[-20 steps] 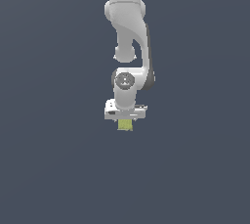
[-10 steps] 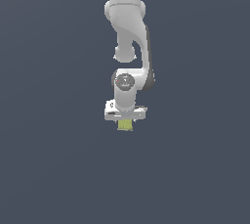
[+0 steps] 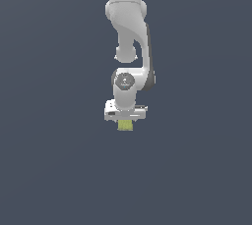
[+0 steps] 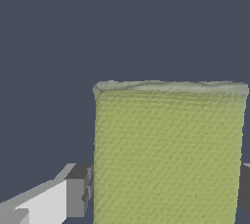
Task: Pick up the object and move it to a goal position.
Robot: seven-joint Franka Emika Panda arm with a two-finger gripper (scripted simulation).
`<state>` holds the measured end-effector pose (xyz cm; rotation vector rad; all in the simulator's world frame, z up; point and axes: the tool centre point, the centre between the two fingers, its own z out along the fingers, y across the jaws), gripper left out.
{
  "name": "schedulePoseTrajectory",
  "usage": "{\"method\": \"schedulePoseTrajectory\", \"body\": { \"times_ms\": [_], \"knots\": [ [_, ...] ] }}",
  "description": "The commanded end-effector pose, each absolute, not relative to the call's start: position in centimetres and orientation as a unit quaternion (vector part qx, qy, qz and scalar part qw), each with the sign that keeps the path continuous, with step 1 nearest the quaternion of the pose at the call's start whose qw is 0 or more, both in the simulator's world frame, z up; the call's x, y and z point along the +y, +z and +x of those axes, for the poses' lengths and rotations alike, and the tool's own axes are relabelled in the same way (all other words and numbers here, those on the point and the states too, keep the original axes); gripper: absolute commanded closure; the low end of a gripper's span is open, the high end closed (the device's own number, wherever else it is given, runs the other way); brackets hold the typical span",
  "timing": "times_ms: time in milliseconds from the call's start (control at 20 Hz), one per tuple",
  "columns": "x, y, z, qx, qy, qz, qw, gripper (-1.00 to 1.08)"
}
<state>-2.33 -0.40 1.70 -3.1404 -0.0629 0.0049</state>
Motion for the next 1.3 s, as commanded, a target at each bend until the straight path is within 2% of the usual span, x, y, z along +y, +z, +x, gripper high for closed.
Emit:
{"method": "schedulePoseTrajectory", "body": {
  "times_ms": [0, 400, 1250],
  "knots": [
    [-1.0, 2.6, -2.1, -0.02, 0.0, -1.0, 0.0, 1.08],
    [-4.5, 7.9, -1.2, -0.02, 0.0, -1.0, 0.0, 1.08],
    [-15.3, 24.7, 2.1, -0.02, 0.0, -1.0, 0.0, 1.08]
  ]
}}
